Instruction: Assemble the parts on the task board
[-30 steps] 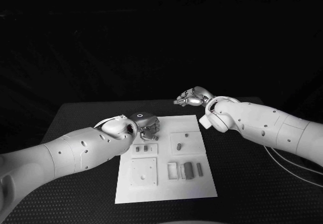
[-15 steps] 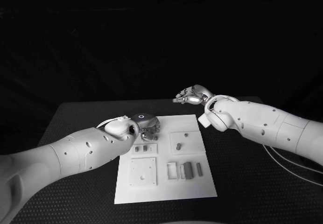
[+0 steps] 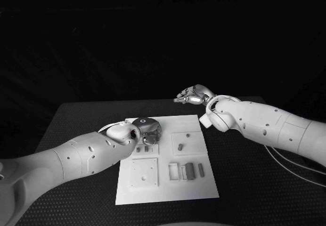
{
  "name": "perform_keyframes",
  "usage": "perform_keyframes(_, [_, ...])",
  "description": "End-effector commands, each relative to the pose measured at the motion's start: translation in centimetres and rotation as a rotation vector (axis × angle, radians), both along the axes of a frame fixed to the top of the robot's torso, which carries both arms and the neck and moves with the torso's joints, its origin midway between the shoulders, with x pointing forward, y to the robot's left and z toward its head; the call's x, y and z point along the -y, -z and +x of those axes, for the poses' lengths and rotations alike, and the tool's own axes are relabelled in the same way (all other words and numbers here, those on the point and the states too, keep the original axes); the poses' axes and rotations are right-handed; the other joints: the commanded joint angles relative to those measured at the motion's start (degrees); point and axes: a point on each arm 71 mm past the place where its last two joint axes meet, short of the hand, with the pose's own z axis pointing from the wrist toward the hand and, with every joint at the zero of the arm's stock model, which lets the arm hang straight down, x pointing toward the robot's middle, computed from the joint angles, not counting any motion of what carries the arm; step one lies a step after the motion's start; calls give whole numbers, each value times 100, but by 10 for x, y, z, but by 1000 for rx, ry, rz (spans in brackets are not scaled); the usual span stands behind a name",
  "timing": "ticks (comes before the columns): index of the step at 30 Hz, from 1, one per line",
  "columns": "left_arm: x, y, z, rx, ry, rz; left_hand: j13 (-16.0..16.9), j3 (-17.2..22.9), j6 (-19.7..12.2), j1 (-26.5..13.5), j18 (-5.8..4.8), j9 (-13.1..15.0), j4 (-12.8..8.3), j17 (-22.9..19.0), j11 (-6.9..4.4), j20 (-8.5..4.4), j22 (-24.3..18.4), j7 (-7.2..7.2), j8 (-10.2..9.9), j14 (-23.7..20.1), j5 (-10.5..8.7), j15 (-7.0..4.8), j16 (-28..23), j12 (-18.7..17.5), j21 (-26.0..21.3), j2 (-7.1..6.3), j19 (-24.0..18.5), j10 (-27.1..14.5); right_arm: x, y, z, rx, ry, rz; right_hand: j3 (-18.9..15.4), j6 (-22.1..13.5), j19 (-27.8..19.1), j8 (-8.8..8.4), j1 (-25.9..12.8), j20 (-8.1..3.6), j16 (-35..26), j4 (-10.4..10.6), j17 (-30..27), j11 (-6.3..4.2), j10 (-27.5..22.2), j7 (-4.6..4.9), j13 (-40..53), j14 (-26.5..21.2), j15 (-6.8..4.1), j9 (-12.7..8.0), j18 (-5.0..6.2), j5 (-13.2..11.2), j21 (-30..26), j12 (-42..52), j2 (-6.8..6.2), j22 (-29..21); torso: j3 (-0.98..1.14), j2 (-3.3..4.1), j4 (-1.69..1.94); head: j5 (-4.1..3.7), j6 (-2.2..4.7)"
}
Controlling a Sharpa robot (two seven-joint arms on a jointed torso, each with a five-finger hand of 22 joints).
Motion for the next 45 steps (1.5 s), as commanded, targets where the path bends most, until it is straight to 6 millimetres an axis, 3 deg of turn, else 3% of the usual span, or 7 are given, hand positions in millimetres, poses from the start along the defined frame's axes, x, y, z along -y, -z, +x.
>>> perform_keyframes(1, [1,0,0,16,17,-14,8,13,61,8,391,4,14,4,0,-3,18,-4,40,12,-11,-4,21,-18,13,66,13,40,-1,-1,0,7,-11,6,-8,-39,33,-11,36,17,-22,-23,-5,16,-41,278,-7,-41,8,-9,-15,-9,-40,2,37,7,-1,7,-9,-1,-4])
perform_keyframes(14, [1,5,-2,-4,13,-12,-3,118,97,-28,409,-10,23,-25,-3,-7,113,-12,47,38,12,-9,82,-42,39,203,38,48,-5,0,0,-6,-23,5,-10,-41,32,-7,31,19,-19,-17,-3,25,-43,285,-10,-44,9,-10,-16,-9,-47,8,45,14,16,0,-5,-3,-34])
perform_keyframes(19, [1,6,-2,-5,10,-11,-5,155,103,-55,417,-16,31,-33,-5,-10,144,-11,46,63,4,-11,111,-42,55,235,68,56,-4,0,0,-8,-24,5,-12,-43,32,-6,28,19,-18,-15,-2,27,-45,286,-11,-44,9,-11,-15,-9,-50,9,47,16,4,3,-10,-8,-41])
perform_keyframes(28, [4,8,-1,-9,7,-7,3,201,133,-118,444,-22,27,-46,-29,-31,213,-23,57,132,-20,-35,194,-30,103,276,154,110,-6,0,0,-9,-27,5,-14,-44,32,-4,26,20,-16,-13,-1,28,-46,287,-13,-45,9,-11,-16,-9,-53,11,48,19,6,0,-4,-18,-54])
perform_keyframes(41, [5,14,-1,-25,4,34,7,177,132,-150,461,-31,8,-55,-39,-45,236,-23,54,174,-82,-46,261,-39,142,226,207,124,-7,0,-1,-10,-30,6,-16,-43,31,-1,23,20,-15,-12,0,30,-48,287,-15,-48,9,-11,-16,-9,-58,15,49,23,-2,7,-7,-17,-69])
perform_keyframes(45, [3,18,-1,-33,3,57,13,150,138,-121,474,-33,2,-62,-46,-50,240,-26,57,200,-176,-52,299,-33,166,205,232,143,-7,0,-1,-11,-31,6,-17,-43,30,1,22,20,-15,-12,0,30,-48,286,-16,-49,10,-11,-16,-9,-60,16,49,24,-6,10,-7,-25,-83])
